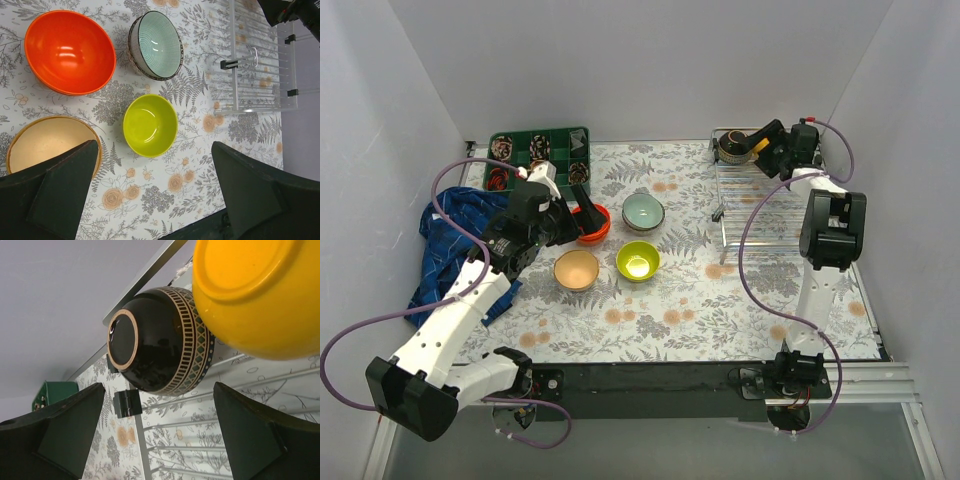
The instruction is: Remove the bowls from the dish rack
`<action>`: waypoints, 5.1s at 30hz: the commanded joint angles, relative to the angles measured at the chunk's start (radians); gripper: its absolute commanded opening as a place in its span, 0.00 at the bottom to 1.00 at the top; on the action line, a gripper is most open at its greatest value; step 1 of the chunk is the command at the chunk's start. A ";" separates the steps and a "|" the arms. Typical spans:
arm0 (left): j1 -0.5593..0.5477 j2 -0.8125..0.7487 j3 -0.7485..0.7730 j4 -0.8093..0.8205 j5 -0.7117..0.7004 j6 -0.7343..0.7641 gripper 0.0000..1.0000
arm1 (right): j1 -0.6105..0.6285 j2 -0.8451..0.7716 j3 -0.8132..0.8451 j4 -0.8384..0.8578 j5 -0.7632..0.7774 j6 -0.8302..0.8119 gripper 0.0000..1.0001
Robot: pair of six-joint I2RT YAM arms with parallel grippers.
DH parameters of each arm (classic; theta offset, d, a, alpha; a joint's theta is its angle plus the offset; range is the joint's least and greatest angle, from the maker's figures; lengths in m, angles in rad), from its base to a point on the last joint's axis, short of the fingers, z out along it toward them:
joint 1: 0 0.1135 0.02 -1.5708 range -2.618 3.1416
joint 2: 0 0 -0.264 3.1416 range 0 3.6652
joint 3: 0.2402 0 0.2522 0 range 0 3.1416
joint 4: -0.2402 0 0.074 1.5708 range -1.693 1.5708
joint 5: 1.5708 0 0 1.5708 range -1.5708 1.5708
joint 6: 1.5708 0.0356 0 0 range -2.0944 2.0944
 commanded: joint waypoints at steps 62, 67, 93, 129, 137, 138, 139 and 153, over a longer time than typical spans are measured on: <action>0.000 -0.114 0.040 -0.131 -0.115 -0.058 0.98 | 0.094 -0.082 -0.193 -0.083 0.271 0.361 0.43; -0.001 -0.128 0.011 -0.099 -0.114 -0.041 0.98 | 0.088 -0.150 -0.254 -0.067 0.217 0.308 0.35; -0.001 -0.158 -0.087 -0.011 -0.087 0.031 0.98 | -0.020 -0.520 -0.630 -0.055 0.027 0.068 0.09; 0.000 -0.114 -0.106 0.019 -0.037 0.027 0.98 | -0.161 -0.296 -0.546 -0.219 -0.464 -0.367 0.94; 0.000 -0.112 -0.104 0.023 -0.005 0.027 0.98 | -0.161 -0.257 -0.511 -0.299 -0.494 -0.396 0.96; 0.000 -0.115 -0.104 0.023 -0.005 0.024 0.98 | -0.162 -0.256 -0.503 -0.311 -0.499 -0.402 0.96; 0.000 -0.117 -0.107 0.023 -0.002 0.024 0.98 | -0.161 -0.253 -0.494 -0.322 -0.511 -0.406 0.96; -0.001 -0.141 -0.117 0.024 0.005 0.014 0.98 | -0.161 -0.288 -0.501 -0.312 -0.523 -0.308 0.98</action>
